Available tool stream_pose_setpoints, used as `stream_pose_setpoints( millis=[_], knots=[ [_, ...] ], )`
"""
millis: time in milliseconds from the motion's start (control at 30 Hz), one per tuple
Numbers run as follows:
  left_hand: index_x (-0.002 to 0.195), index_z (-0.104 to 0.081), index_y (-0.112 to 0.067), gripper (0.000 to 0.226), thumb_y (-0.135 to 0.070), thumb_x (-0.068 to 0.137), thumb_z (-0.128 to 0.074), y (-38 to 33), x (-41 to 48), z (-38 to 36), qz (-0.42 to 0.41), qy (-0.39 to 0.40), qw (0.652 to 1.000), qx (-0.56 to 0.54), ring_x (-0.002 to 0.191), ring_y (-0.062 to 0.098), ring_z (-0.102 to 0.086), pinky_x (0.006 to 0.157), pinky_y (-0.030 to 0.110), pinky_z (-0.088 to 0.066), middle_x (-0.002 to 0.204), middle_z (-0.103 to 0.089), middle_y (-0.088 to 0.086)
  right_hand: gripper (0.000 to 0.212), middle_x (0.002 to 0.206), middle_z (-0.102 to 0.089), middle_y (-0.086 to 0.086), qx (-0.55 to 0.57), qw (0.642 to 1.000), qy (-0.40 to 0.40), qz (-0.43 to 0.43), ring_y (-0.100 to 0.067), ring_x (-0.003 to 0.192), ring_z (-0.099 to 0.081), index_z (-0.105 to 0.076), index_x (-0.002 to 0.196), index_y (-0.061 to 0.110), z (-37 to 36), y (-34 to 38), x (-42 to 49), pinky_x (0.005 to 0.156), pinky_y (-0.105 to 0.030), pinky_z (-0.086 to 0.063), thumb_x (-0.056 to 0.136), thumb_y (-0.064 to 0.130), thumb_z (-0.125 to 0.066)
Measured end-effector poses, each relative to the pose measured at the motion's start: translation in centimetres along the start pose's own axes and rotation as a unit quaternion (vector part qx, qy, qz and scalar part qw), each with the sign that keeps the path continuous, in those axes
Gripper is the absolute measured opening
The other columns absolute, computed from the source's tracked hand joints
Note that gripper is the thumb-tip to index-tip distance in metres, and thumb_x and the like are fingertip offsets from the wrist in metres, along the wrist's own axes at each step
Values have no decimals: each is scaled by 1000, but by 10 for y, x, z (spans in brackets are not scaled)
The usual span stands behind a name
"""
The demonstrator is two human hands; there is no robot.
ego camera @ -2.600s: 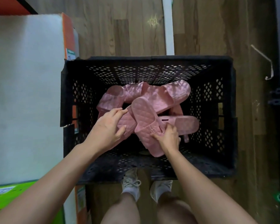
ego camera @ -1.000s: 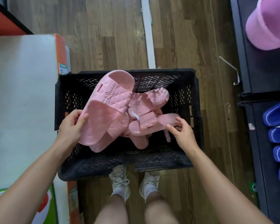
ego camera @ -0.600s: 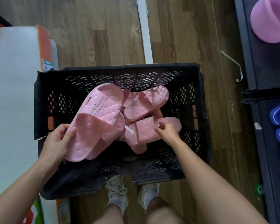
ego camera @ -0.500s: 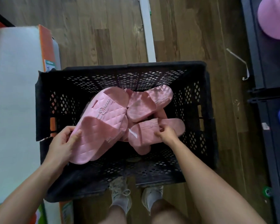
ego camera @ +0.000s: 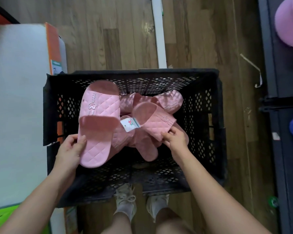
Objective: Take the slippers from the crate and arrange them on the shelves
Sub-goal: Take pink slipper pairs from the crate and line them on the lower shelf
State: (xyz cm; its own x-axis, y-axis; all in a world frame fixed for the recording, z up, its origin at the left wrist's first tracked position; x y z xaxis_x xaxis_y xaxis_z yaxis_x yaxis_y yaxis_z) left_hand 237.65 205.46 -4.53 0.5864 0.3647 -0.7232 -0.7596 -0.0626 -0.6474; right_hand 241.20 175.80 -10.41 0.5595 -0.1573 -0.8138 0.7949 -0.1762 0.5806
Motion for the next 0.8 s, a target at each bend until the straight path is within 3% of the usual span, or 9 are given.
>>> stream_pose_setpoints(
  millis=[67, 167, 233, 333, 400, 467, 567, 633, 800],
  knots=[
    [90, -58, -16, 8, -18, 94, -51, 3, 3, 0, 8, 17, 1000, 4, 75, 22, -56, 69, 32, -46, 89, -62, 14, 22, 83, -65, -2, 9, 1000, 22, -10, -7, 70, -62, -59, 91, 9, -18, 4, 7, 62, -16, -52, 86, -11, -51],
    [89, -57, -15, 6, -15, 93, -52, 9, 6, -4, 16, 28, 999, 14, 71, 21, -57, 66, 31, -46, 84, -63, 13, 22, 79, -61, -2, -54, 996, 63, -27, 1, 58, -61, -58, 103, 1, -43, 1, 18, 54, -11, -47, 85, -11, -54],
    [88, -57, -15, 6, -15, 93, -53, 16, 7, -7, 22, 25, 999, 23, 72, 22, -56, 69, 34, -45, 84, -62, 14, 19, 80, -62, -3, -93, 994, 60, -20, -12, 73, -64, -62, 101, 1, -48, -4, 26, 64, -18, -50, 83, -6, -59],
    [87, -56, -14, 7, -12, 93, -53, 28, 8, -10, 39, 15, 999, 28, 73, 22, -55, 73, 37, -46, 84, -61, 13, 16, 90, -64, 0, -248, 966, -49, 49, -21, 93, -62, -66, 96, 10, -28, 4, 30, 83, -31, -47, 82, 19, -67],
    [92, -57, -10, 5, -10, 93, -52, 34, 8, -14, 50, 12, 998, 28, 73, 24, -56, 72, 37, -46, 84, -62, 14, 24, 101, -62, 0, -357, 913, -164, 108, -19, 95, -59, -63, 102, 13, -4, 19, 24, 78, -27, -41, 83, 27, -64],
    [98, -56, -6, 7, -7, 93, -51, 38, 9, -19, 53, 12, 998, 32, 72, 24, -55, 69, 35, -45, 83, -61, 14, 35, 114, -56, -6, -388, 887, -212, 134, -24, 103, -56, -57, 112, 13, 18, 26, 24, 79, -30, -39, 82, 29, -65],
    [92, -56, -9, 6, -8, 93, -51, 39, 10, -28, 58, 15, 998, 33, 70, 22, -55, 67, 33, -44, 82, -61, 13, 56, 122, -55, -10, -392, 907, -139, 72, -26, 111, -54, -50, 127, 10, 33, 16, 41, 89, -34, -42, 78, 29, -71],
    [89, -55, -13, 8, -9, 94, -50, 38, 12, -33, 67, 13, 998, 18, 69, 20, -56, 67, 32, -45, 82, -62, 11, 50, 112, -64, -14, -351, 935, -52, 5, -29, 103, -61, -56, 119, 6, 33, 1, 51, 88, -36, -48, 75, 20, -75],
    [87, -54, -14, 10, -9, 94, -49, 37, 12, -41, 106, -13, 994, -32, 69, 19, -56, 66, 30, -46, 82, -61, 10, 37, 103, -67, -18, -343, 938, 30, -46, -32, 94, -64, -62, 108, -1, 26, -8, 43, 89, -45, -51, 75, 11, -75]
  ],
)
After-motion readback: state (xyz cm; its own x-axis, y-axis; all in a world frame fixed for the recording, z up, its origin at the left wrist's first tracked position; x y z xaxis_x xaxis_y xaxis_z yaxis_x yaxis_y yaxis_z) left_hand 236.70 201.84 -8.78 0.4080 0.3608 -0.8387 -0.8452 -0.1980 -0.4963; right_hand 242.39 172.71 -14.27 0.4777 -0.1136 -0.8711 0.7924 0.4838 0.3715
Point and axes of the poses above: each hand's wrist, its own x-axis towards the middle knuckle, its own z-axis out of the back of the hand, y = z × x, the point moved 5 cm from there along x, towards the middle knuckle
